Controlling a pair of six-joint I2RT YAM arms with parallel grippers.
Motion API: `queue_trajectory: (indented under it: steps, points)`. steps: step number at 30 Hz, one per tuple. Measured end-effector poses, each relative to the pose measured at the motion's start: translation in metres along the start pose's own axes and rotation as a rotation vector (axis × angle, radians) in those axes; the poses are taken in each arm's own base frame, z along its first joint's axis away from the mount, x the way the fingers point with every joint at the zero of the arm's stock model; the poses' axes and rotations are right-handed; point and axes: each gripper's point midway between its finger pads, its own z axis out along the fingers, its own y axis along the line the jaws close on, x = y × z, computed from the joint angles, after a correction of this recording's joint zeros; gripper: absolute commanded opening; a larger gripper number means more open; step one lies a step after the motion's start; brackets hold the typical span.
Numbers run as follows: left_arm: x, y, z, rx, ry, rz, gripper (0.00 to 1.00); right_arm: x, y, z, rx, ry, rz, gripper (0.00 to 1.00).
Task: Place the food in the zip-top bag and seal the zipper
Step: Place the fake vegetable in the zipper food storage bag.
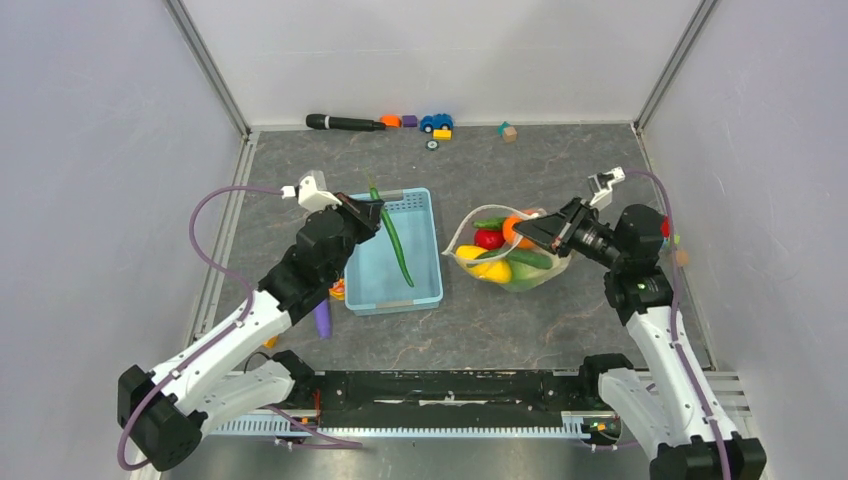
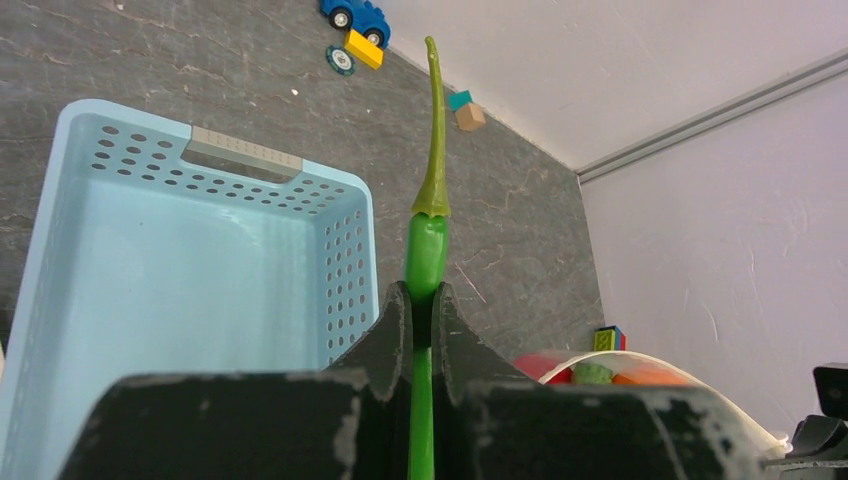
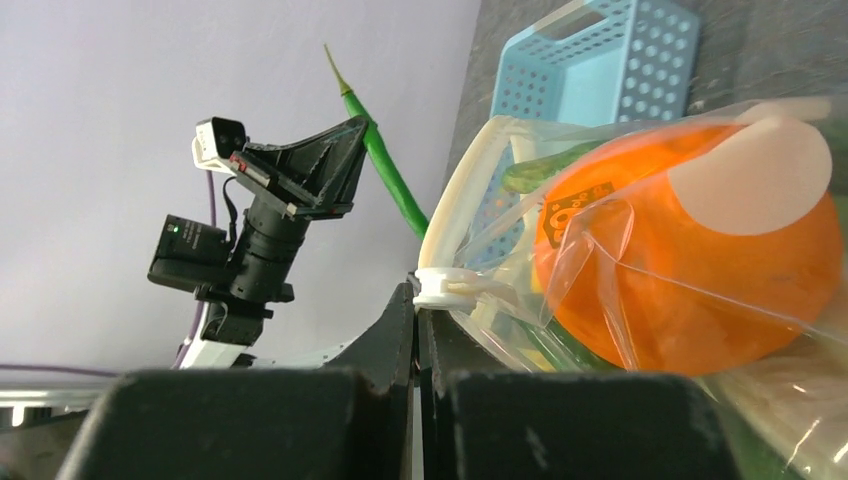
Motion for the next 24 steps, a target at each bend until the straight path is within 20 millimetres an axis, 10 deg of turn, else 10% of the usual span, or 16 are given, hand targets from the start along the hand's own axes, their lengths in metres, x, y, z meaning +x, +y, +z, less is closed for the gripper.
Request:
queue_trajectory:
  steps: [12, 24]
  points:
    - [-0.011, 0.011, -0.014, -0.034, -0.035, 0.008, 0.02, 0.017, 0.014, 0.026, -0.097, 0.057, 0.004, 0.0]
    - [-0.014, 0.009, -0.017, -0.026, -0.035, 0.004, 0.02, 0.017, -0.074, 0.011, 0.067, 0.028, 0.048, 0.0]
